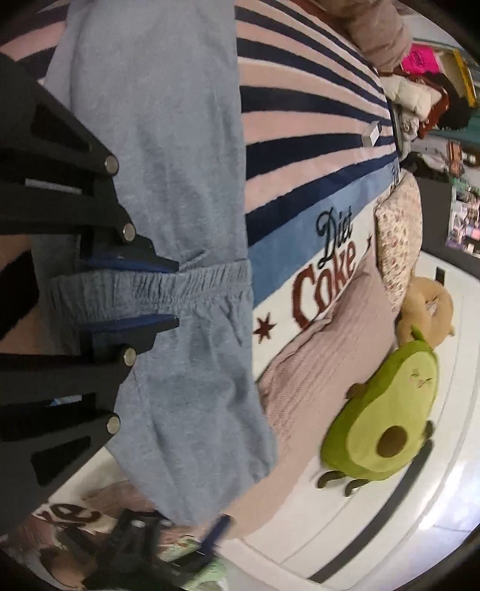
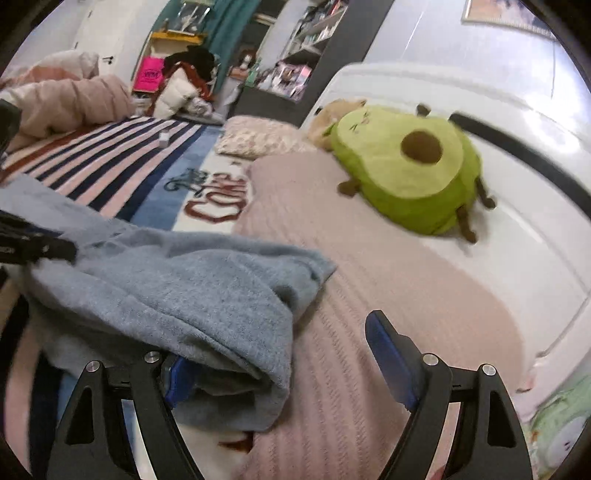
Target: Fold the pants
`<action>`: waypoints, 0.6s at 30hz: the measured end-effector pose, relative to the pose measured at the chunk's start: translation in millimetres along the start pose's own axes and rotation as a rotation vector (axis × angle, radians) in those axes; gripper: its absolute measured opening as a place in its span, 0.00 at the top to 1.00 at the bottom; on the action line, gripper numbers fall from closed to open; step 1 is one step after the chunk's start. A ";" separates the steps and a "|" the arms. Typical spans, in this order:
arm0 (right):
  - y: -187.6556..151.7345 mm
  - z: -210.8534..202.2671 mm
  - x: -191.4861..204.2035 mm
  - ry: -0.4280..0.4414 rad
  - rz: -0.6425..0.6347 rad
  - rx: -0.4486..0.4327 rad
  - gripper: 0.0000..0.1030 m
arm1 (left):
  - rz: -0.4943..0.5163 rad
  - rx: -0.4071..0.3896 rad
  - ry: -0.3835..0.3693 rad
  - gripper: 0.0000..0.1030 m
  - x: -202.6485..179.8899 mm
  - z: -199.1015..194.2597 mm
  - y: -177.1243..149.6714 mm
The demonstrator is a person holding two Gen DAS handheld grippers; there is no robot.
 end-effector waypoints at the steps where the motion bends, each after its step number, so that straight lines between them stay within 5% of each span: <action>1: -4.6 0.5 0.6 0.038 0.017 0.023 0.22 | -0.014 -0.008 -0.007 0.95 2.9 -3.1 2.2; 6: -32.3 9.7 23.5 0.256 0.129 0.127 0.12 | -0.023 -0.001 -0.019 0.95 8.2 -4.4 4.2; 13: -23.1 24.7 40.6 -0.074 -0.028 0.058 0.13 | -0.004 0.022 0.013 0.94 7.7 3.5 0.0; 18: -31.1 16.4 17.1 -0.160 -0.065 0.072 0.13 | 0.023 0.035 0.042 0.94 5.7 8.3 -2.8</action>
Point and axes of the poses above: each gripper's, at about its wrist camera, not at the fingertips, and z roughly the way its jaws point, x to its left, y to its top, the point moved 6 cm from there along z, roughly the way its jaws point, and after that the axes turned 5 degrees about x, right-handed, at the moved point
